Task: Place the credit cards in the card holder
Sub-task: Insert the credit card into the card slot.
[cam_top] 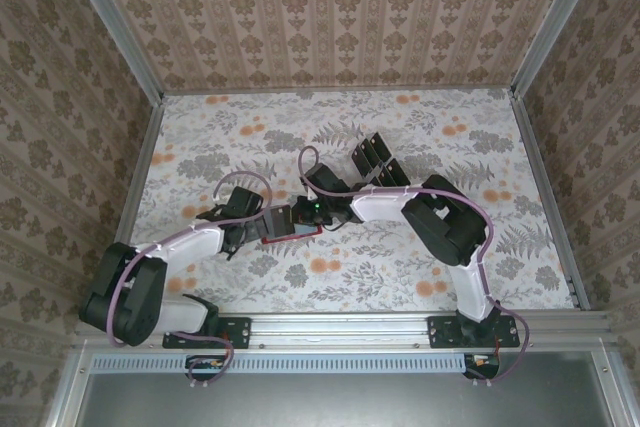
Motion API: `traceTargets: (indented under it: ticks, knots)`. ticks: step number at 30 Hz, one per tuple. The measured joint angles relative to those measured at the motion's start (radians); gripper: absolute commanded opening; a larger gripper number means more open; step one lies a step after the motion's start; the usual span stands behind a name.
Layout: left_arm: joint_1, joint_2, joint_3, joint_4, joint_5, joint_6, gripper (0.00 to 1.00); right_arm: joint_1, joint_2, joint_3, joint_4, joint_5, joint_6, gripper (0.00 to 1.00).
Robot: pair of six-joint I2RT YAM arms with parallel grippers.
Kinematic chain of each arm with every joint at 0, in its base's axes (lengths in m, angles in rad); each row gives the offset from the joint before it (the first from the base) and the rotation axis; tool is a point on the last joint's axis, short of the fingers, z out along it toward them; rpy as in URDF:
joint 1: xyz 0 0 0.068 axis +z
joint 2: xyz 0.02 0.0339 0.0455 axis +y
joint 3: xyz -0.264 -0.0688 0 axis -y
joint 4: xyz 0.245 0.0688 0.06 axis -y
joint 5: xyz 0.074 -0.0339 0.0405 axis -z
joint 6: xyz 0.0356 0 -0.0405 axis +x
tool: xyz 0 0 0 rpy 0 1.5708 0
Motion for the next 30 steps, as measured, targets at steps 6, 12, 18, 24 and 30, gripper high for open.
traceTargets:
  ticks: [6, 12, 18, 24, 30]
  knots:
    - [0.0, 0.015, 0.0, 0.016, 0.011, 0.0, 1.0, 0.002, 0.016, 0.031, -0.025, -0.004, -0.01, 0.01]
    - [0.0, 0.017, 0.0, 0.019, 0.011, 0.0, 1.0, 0.011, 0.042, 0.065, -0.032, -0.012, -0.017, 0.01]
    - [0.0, 0.017, 0.0, 0.019, 0.011, 0.0, 1.0, 0.022, 0.058, 0.096, -0.05, -0.032, -0.017, 0.01]
    - [0.0, 0.016, 0.001, 0.018, 0.013, 0.0, 1.0, 0.028, 0.062, 0.123, -0.059, -0.054, -0.019, 0.02]
    - [0.0, -0.024, 0.008, -0.01, 0.011, 0.004, 1.0, 0.026, 0.05, 0.132, -0.101, -0.04, -0.053, 0.05]
